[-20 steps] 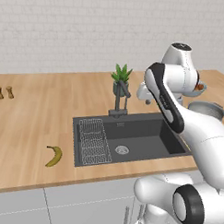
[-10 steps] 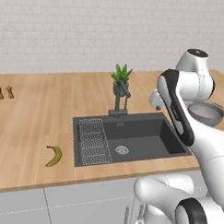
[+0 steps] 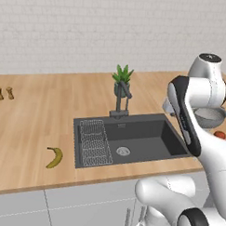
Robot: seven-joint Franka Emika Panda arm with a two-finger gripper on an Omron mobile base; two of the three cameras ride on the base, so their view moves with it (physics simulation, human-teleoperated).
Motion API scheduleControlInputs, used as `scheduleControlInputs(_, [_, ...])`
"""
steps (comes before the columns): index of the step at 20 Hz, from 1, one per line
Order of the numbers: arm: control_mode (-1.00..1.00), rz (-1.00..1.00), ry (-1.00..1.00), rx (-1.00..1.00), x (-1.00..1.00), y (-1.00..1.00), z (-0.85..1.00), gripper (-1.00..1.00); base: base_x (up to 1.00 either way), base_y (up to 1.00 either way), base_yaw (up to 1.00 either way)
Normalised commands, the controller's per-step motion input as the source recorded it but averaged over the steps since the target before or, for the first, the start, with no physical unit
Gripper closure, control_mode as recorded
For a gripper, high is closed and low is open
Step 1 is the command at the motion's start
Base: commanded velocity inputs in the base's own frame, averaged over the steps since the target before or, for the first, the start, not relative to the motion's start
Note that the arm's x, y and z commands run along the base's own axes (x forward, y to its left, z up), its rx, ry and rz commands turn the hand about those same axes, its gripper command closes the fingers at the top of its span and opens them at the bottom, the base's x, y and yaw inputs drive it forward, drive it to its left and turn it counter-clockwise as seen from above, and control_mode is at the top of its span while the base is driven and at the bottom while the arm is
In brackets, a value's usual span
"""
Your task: Put the colander in the sink, put the banana, pear, orange in the colander, and turn on the sink faucet and pour water over the colander.
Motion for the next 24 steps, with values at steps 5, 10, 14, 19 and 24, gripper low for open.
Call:
scheduleControlInputs(5, [-1.0, 0.0, 0.0, -0.05, -0.25, -0.23, -0.07, -1.0, 0.0, 0.0, 0.0])
scheduleControlInputs(10, [-1.0, 0.02, -0.01, -0.07, -0.1, -0.34, -0.03, -1.0, 0.0, 0.0, 0.0])
scheduleControlInputs(14, [-1.0, 0.11, -0.03, -0.06, -0.01, -0.53, 0.0, -1.0, 0.0, 0.0, 0.0])
scheduleControlInputs(19, [-1.0, 0.1, 0.0, -0.12, 0.09, -0.53, -0.03, -1.0, 0.0, 0.0, 0.0])
scheduleControlInputs(24, [-1.0, 0.08, 0.01, -0.14, 0.38, -0.41, -0.11, -1.0, 0.0, 0.0, 0.0])
